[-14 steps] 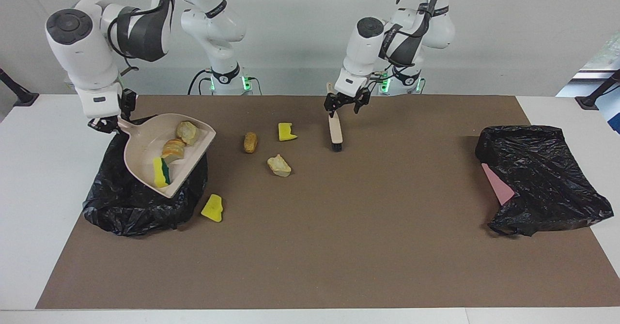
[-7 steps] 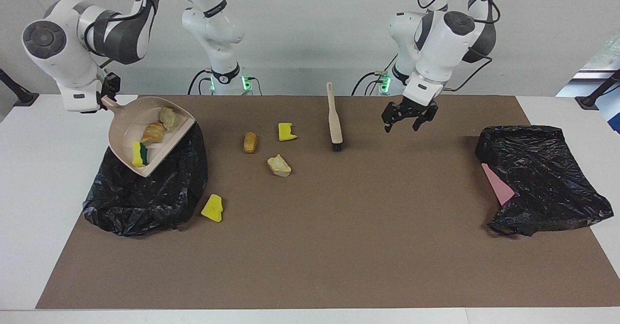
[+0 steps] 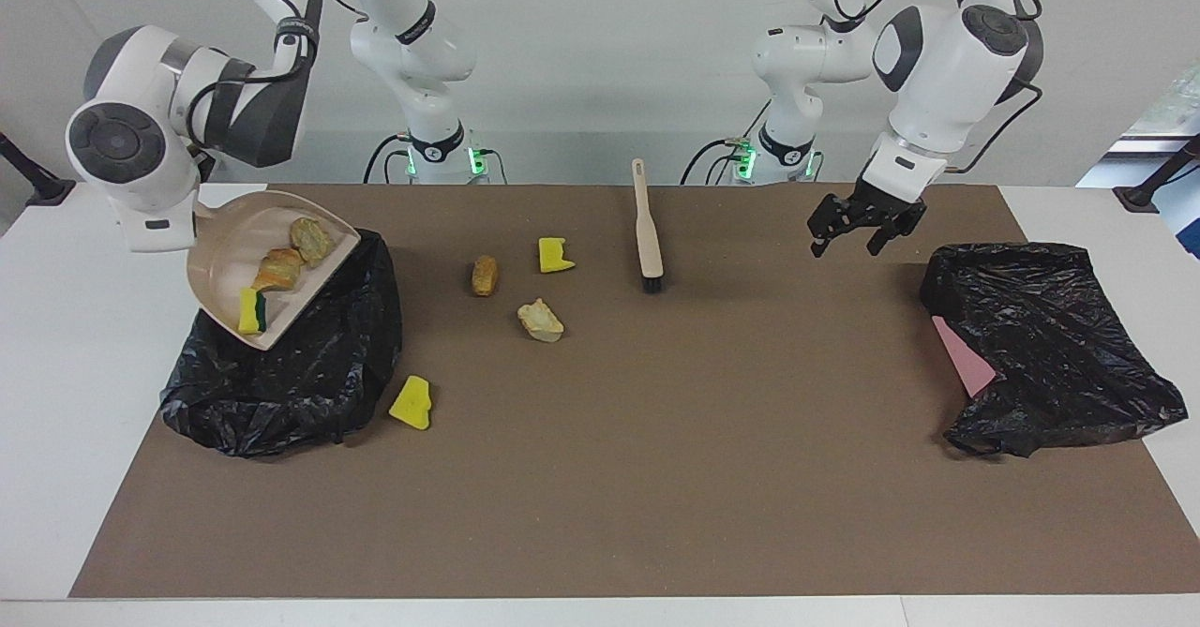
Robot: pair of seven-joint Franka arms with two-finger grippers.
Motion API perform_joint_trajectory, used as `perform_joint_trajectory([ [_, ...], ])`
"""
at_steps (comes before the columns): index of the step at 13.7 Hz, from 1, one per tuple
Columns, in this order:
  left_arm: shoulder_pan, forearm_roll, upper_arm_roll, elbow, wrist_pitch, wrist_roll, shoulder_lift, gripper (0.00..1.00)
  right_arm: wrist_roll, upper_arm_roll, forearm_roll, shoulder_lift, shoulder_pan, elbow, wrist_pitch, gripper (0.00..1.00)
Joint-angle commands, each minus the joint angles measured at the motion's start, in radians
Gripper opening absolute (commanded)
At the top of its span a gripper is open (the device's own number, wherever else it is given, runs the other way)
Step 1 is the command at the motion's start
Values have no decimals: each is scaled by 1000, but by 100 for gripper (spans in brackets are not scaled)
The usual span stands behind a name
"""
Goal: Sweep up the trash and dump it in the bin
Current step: 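Tilt the dustpan with the right gripper to dump debris into the bag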
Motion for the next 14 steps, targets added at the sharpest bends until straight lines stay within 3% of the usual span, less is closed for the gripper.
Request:
perform_joint_trajectory([
  [1,31,17,-11,49,-35,4,32,100,-2,4,-86,50,26,93,-43,0],
  [3,19,16,11,107,-77,6,64,100,-5,7,-185,56,63,97,-34,0],
  [6,-47,94,91,247,-167,38,124,100,-10,8,-206,56,71,97,-32,0],
  [9,-78,97,168,369,-242,125,170,100,-10,10,-261,56,100,96,-32,0],
  [14,-129,99,274,387,-290,204,161,100,13,10,-258,26,164,94,-37,0],
])
